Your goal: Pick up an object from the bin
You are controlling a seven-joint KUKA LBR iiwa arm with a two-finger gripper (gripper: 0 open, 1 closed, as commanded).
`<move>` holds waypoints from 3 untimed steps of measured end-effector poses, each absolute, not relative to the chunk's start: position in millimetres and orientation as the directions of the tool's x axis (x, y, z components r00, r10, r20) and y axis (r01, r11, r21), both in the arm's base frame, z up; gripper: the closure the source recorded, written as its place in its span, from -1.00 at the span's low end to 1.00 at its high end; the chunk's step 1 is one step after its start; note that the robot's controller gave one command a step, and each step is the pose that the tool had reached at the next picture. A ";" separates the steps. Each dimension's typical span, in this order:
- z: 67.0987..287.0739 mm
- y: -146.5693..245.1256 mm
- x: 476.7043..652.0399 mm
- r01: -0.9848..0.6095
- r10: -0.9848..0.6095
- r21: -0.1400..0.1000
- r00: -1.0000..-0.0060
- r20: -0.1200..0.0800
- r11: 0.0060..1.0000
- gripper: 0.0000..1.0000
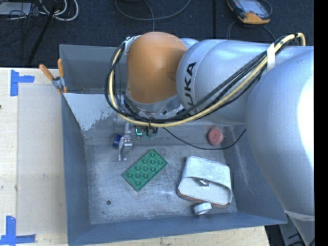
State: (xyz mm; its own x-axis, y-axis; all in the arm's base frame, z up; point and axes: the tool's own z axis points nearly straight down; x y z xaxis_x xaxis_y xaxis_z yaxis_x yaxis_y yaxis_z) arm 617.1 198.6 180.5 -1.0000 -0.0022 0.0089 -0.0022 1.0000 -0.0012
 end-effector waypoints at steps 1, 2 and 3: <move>76.6 127.4 593.8 -0.316 -0.316 0.006 -0.949 -0.011 0.949 -1.00; 100.7 103.6 599.6 -0.448 -0.448 -0.001 -0.894 -0.004 0.894 -1.00; 99.7 96.5 607.3 -0.623 -0.623 0.000 -0.782 -0.002 0.782 -1.00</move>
Offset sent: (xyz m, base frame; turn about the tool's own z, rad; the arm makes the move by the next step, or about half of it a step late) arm -0.0271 -0.0753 -0.1105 -0.3219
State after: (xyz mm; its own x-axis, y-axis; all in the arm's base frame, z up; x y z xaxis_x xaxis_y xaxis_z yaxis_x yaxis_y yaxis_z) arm 607.3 96.5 99.7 -0.7824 -0.6228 -0.0019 -0.6228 0.7824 -0.0002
